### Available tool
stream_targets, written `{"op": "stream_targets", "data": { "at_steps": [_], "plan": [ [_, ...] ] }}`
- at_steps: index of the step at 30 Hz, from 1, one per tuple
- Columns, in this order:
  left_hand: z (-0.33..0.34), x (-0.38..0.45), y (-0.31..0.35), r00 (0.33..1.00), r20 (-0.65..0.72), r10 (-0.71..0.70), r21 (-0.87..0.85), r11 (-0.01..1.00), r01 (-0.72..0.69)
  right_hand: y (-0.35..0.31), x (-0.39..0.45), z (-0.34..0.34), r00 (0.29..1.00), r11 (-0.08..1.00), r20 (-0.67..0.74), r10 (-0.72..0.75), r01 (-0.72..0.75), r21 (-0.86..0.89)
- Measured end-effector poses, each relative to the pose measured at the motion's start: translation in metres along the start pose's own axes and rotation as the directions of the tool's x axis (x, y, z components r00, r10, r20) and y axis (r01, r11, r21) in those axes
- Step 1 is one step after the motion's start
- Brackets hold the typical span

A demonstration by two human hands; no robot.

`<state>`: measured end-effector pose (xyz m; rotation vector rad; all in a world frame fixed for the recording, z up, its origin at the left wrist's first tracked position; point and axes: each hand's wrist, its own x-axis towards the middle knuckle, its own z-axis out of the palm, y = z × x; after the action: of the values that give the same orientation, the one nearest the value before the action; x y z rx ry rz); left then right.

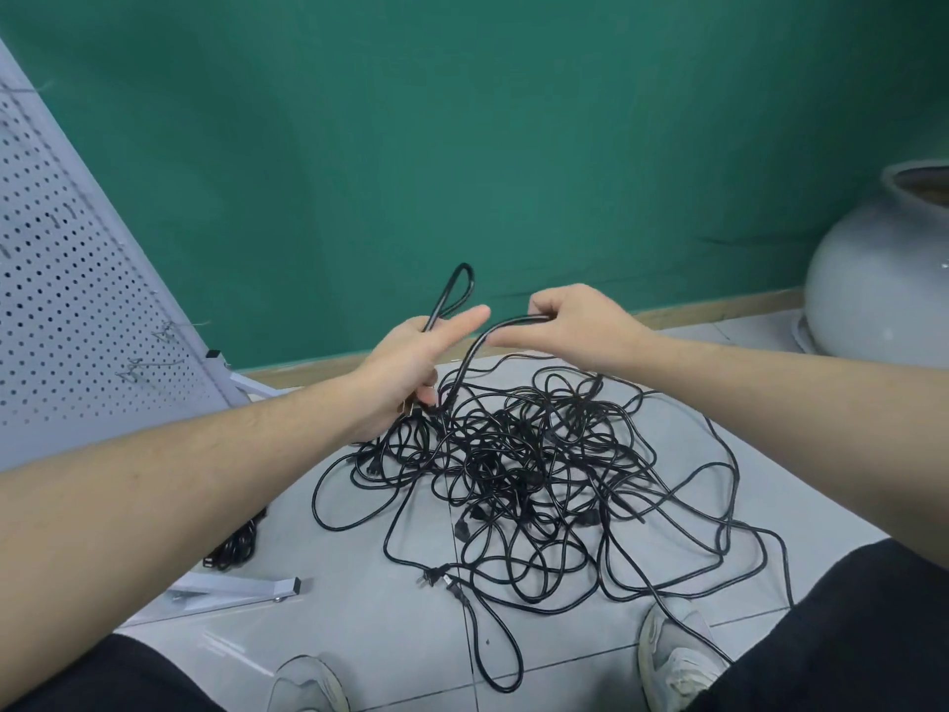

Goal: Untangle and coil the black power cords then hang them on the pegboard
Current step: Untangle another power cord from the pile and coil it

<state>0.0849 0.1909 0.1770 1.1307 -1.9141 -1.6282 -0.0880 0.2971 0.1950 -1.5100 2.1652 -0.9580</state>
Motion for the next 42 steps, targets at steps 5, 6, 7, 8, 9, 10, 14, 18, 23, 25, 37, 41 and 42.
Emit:
{"op": "stream_targets", "data": {
  "at_steps": [5,6,7,8,9,10,14,18,23,25,37,41,42],
  "plan": [
    [0.015,-0.008,0.001,0.986,0.149,0.074,0.197,0.975,-0.103,-0.006,0.001,-0.002,0.998,0.999,-0.023,0.052,-0.051,0.011],
    [0.016,-0.009,-0.001,0.986,0.147,0.084,0.199,0.973,-0.113,-0.006,0.002,-0.003,0.999,0.996,-0.004,0.049,-0.048,0.081],
    [0.016,-0.008,-0.002,0.986,0.136,0.097,0.193,0.974,-0.122,-0.005,0.002,-0.004,0.999,0.985,0.025,0.045,-0.049,0.164],
    [0.014,-0.007,-0.005,0.987,0.118,0.108,0.188,0.974,-0.129,-0.004,0.002,-0.006,0.997,0.967,0.062,0.046,-0.060,0.246],
    [0.012,-0.005,-0.006,0.989,0.095,0.117,0.182,0.974,-0.133,-0.002,0.002,-0.007,0.993,0.942,0.106,0.044,-0.077,0.327],
    [0.010,-0.002,-0.008,0.990,0.070,0.123,0.170,0.976,-0.134,0.000,0.003,-0.009,0.988,0.910,0.147,0.034,-0.092,0.404],
    [0.007,0.002,-0.009,0.995,0.059,0.077,0.062,0.995,-0.080,0.006,0.004,-0.015,0.995,0.841,0.095,0.017,-0.065,0.537],
    [0.015,-0.006,-0.007,0.993,0.101,0.064,0.040,0.997,-0.068,0.006,0.005,-0.018,0.989,0.905,-0.135,0.062,0.001,0.424],
    [0.018,-0.008,-0.005,0.994,0.075,0.083,0.067,0.994,-0.088,0.005,0.011,-0.017,0.970,0.975,-0.223,0.098,-0.049,0.214],
    [0.017,-0.008,-0.005,0.996,0.067,0.060,0.052,0.997,-0.063,0.006,0.012,-0.014,0.985,0.959,-0.124,0.120,-0.082,0.272],
    [0.028,-0.019,0.009,0.995,0.071,0.072,-0.157,0.986,-0.060,-0.005,0.007,-0.008,0.953,0.705,-0.044,0.299,-0.189,0.684],
    [0.023,-0.017,0.005,0.996,0.088,-0.005,-0.176,0.984,0.020,-0.018,0.010,-0.012,0.942,0.498,0.027,0.336,-0.202,0.843],
    [0.021,-0.017,0.004,0.995,0.103,-0.018,-0.155,0.987,0.033,-0.019,0.011,-0.011,0.941,0.497,0.048,0.336,-0.220,0.839]
  ]
}}
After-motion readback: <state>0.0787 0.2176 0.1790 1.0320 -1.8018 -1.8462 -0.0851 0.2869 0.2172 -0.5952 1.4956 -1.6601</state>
